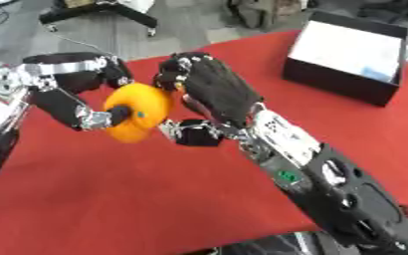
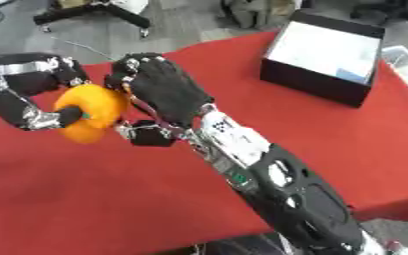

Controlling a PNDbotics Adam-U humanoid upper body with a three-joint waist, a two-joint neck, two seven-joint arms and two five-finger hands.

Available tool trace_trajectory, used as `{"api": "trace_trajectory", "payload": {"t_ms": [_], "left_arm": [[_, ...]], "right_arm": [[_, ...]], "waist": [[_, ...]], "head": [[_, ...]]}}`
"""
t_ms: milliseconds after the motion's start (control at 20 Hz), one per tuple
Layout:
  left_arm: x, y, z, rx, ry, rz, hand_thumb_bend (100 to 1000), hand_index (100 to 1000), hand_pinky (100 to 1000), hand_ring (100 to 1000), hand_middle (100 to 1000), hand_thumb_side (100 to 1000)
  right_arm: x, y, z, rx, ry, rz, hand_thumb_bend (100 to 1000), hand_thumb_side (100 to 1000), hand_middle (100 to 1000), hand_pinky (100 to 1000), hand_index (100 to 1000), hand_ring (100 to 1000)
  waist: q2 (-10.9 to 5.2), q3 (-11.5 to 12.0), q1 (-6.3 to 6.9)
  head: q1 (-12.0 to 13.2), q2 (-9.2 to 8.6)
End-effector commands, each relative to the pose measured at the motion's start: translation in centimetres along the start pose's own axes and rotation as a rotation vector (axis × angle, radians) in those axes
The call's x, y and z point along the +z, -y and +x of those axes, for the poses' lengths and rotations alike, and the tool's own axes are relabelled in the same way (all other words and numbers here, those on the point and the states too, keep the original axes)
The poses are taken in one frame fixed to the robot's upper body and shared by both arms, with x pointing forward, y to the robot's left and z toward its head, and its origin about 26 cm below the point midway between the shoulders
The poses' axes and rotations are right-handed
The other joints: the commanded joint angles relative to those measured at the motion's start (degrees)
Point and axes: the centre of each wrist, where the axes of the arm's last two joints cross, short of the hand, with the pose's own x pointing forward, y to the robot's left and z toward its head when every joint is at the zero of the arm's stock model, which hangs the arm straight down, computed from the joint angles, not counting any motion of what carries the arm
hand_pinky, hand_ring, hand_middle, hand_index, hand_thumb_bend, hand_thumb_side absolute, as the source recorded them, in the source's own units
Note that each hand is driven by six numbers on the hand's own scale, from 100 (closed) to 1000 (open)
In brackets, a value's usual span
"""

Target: Pick up the objects with one hand, pass them to the other hand, and then place them into the box on the other side of the table.

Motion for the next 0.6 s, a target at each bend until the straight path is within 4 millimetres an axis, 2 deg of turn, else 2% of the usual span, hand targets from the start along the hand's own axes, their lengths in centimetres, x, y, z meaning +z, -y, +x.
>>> {"api": "trace_trajectory", "payload": {"t_ms": [50, 200, 300, 500, 600], "left_arm": [[0.9, -1.1, 0.7, -0.054, -0.007, 0.0, 100, 464, 658, 407, 327, 291], [1.6, -1.4, 0.6, -0.072, -0.015, 0.01, 100, 501, 677, 437, 365, 336], [2.3, -1.6, 0.5, -0.087, -0.017, 0.021, 100, 529, 688, 456, 394, 387], [4.1, -2.0, -0.3, -0.101, -0.029, 0.07, 100, 588, 710, 496, 455, 547], [5.1, -2.2, -0.8, -0.1, -0.033, 0.104, 136, 617, 718, 514, 481, 619]], "right_arm": [[-0.4, 1.0, 0.1, 0.003, 0.028, -0.031, 100, 179, 420, 602, 299, 612], [-0.3, 1.0, 0.3, -0.006, 0.045, -0.013, 100, 100, 423, 605, 286, 616], [-0.3, 1.0, 0.4, -0.016, 0.057, 0.003, 100, 100, 418, 604, 276, 616], [-0.1, 1.5, 0.6, -0.031, 0.074, 0.017, 100, 100, 411, 600, 253, 615], [0.0, 1.7, 0.7, -0.039, 0.079, 0.017, 100, 100, 406, 596, 251, 614]], "waist": [[-0.85, 0.0, -0.17], [-0.88, -0.1, -0.22], [-0.93, -0.2, -0.3], [-1.04, -0.3, -0.52], [-1.06, -0.4, -0.65]], "head": [[-0.1, -0.15], [0.1, -0.15], [0.3, -0.15], [0.7, -0.15], [0.8, -0.15]]}}
